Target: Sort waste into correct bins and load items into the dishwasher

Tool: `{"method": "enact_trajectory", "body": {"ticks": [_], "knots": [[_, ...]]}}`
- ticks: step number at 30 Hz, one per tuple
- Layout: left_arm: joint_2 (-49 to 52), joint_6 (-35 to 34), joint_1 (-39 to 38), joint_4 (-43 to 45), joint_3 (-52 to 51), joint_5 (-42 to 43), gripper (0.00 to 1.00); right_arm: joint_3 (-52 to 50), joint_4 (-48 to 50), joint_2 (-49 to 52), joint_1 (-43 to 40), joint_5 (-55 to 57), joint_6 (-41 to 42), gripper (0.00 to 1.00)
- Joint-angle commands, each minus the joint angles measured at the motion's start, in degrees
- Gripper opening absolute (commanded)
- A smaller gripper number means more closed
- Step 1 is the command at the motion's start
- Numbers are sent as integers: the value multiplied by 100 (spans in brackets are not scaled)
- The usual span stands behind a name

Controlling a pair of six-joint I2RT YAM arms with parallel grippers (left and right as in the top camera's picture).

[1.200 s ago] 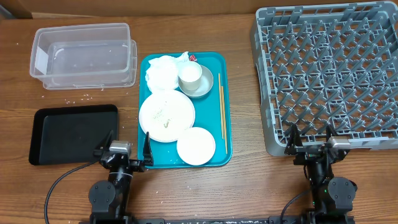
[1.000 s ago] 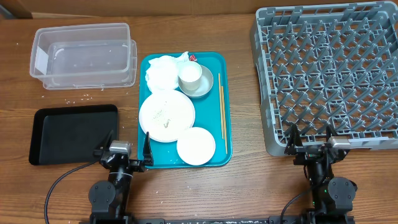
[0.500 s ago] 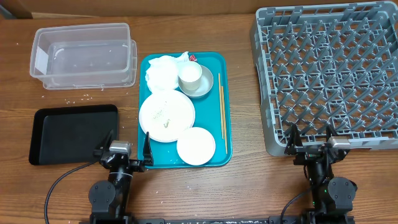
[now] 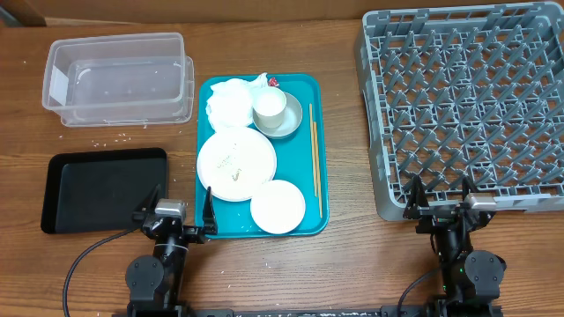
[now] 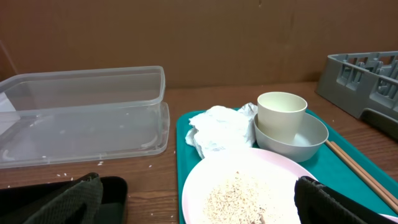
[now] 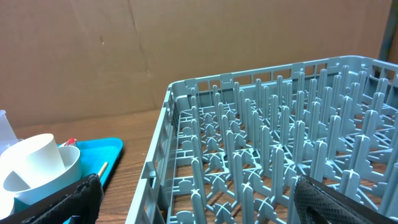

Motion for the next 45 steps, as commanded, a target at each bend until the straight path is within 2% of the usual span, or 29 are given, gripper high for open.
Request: {"method": "enact_trajectory", "body": {"ticks": [1,23,26,28,30,33,36,39,43,45], "knots": [[-63,4,37,-22,-24,-42,100,-59,35,-52,0,35,-20,100],[-63,2,37,-22,-24,-42,100,-59,35,-52,0,35,-20,100],[-63,-120,37,131,-24,-422,100,-59,35,-52,0,35,-20,100],[-63,-750,26,225,-24,282,100,-59,35,-52,0,35,-20,100],[-63,-1709,26,120,-24,1554,100,-59,35,-52,0,35,-20,100],[-57,-3023,26,229,-20,2815,100,-59,35,-52,0,35,-20,100],[-57,-4092,26,313,-20,2922,100,-59,35,-52,0,35,-20,100],[-57,-4953,33,1078,-20,2911,100,-59,33,-52,0,35,-20,100],[-57,-4953,33,2918,-7,2885,100,-59,33,-52,0,35,-20,100],[-57,-4955,33,3316,72,2702,100,-59,35,-52,0,35,-20,100]]}}
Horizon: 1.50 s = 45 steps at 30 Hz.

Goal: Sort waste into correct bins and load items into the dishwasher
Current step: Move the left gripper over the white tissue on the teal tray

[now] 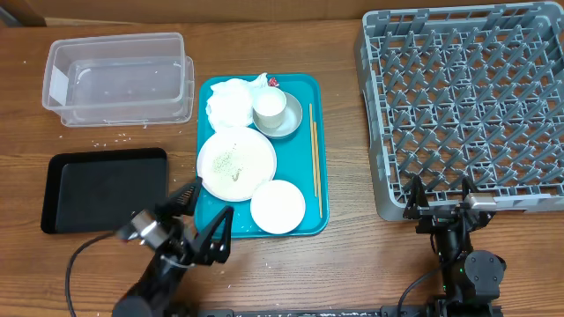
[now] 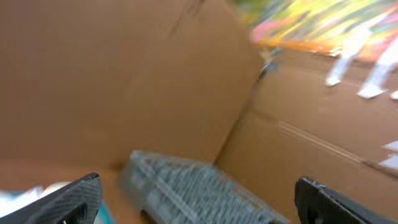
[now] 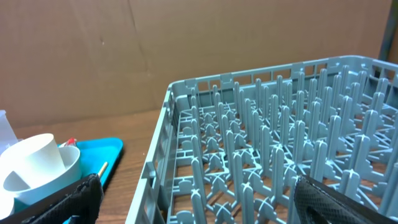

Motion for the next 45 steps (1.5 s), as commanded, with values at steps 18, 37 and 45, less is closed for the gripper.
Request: {"method": "enact_trajectory", "body": {"ticks": [18,37,45], "knots": [[4085,3842,33,-5928,6500,-476,100,-59,37,-52,0,35,-17,100],[9925,4507,-146,-9814,11728,-1880,100,-59,37,-52,0,35,-17,100],[11366,4511,-273,-9980,11766,-2098,100,-59,37,-52,0,35,-17,100]]}}
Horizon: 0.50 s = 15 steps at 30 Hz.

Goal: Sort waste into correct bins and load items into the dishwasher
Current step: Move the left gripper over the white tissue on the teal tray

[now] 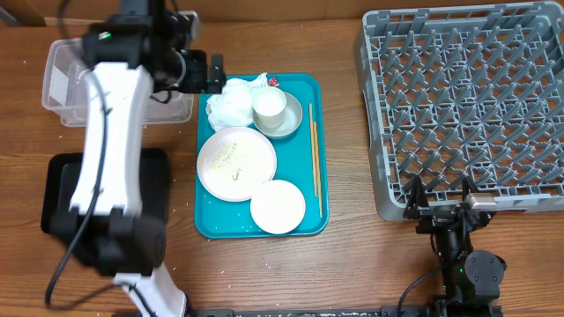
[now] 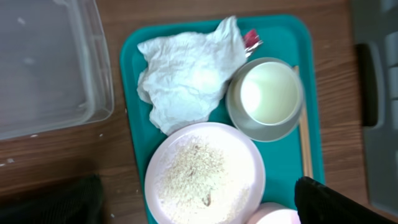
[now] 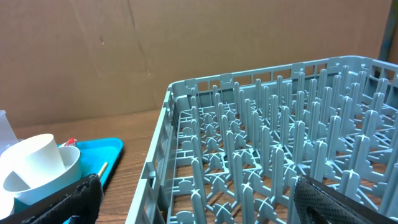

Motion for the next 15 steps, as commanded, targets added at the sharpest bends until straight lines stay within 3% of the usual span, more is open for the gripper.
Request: {"method": "enact_trajectory", "body": {"ticks": [1,4,6,7,8,11,15], "knots": [[420,133,-22,138,101,-15,100,-59,35,-46,0,35,-20,100],[754,129,-31,507,101,129,100,-59,35,-46,0,35,-20,100],[925,125,-63,706,101,127,70,-59,35,-46,0,35,-20,100],[1062,83,-105,837,101,125,64,-59,35,-46,0,35,-20,100],[1139,85,-138,898,101,127,69,-59,35,-46,0,35,-20,100],[1408,87,-295,1067,98,94,71,-59,35,-46,0,33,-20,100],[1709,-74,-483,1141,98,-407,59,-59,35,-46,0,35,-20,100]]}}
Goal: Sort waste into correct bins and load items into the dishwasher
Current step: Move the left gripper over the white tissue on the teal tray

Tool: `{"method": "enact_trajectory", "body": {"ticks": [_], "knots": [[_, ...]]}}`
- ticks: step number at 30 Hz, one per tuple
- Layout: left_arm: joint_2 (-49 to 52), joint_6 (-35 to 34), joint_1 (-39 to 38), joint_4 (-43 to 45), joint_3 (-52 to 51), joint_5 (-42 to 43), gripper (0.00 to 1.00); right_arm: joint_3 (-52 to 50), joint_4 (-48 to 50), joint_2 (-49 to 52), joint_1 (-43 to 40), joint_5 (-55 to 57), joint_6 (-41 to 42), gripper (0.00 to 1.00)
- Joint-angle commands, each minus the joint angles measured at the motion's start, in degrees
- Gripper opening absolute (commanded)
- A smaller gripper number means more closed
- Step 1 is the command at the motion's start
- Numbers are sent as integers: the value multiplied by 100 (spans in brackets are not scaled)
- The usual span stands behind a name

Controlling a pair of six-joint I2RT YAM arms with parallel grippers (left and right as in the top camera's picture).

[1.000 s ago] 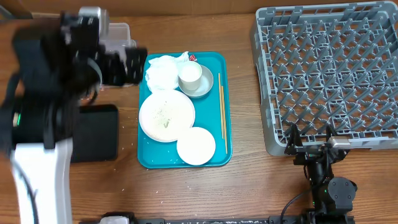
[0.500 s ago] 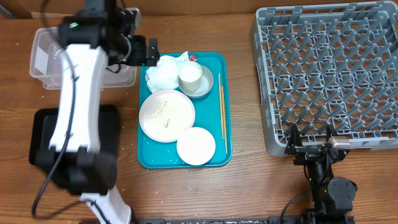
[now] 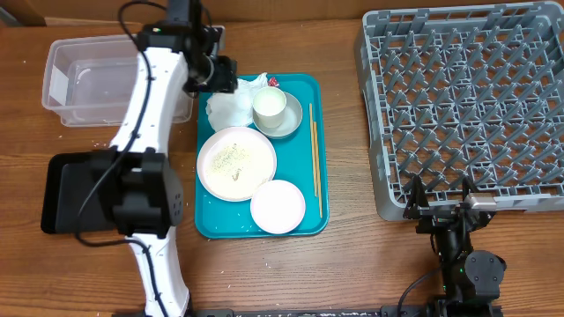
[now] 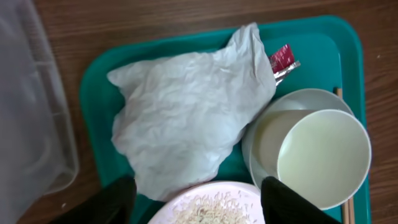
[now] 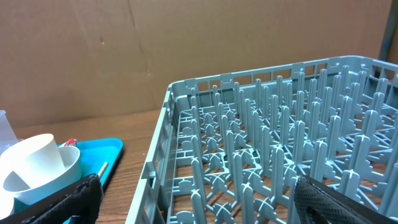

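Note:
A teal tray (image 3: 313, 204) holds a crumpled white napkin (image 3: 229, 106) (image 4: 186, 118), a red packet (image 4: 283, 61), a white cup (image 3: 270, 106) (image 4: 323, 155) standing in a grey bowl (image 3: 293, 121), a plate with rice (image 3: 236, 163), a small white dish (image 3: 278, 208) and chopsticks (image 3: 313, 158). My left gripper (image 3: 218, 76) (image 4: 193, 202) hangs open just above the napkin's near edge, nothing between its fingers. My right gripper (image 3: 441, 209) (image 5: 196, 202) rests open at the front edge of the grey dish rack (image 3: 467, 106).
A clear plastic bin (image 3: 115, 79) stands at the back left, right beside the left gripper. A black tray (image 3: 88, 189) lies in front of it. Rice grains are scattered on the wood between them.
My left gripper has shifted right from the bin's edge to over the napkin and come lower, so the napkin and cup fill its view. The right arm has not moved.
Both grippers first rested open at the table's front edge. Then the left arm was lifted and turned, its camera facing the wall. Then it hung high over the tray's back left, looking down, and now sits close above the napkin. The right arm stayed put.

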Motion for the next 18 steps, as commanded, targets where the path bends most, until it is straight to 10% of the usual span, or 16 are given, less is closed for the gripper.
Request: {"method": "enact_trajectory", "body": {"ticks": [1,15,18], "knots": [[372,-221,-232,46,96,-549,57,-59,33,-46,0,37,-22,100],[916,-404,-271,229,90,-1276,65,-59,33,-46,0,37,-20,100],[916,-407,-271,269,90,-1255,51,-59,31,-46,0,37,-22,100]]}}
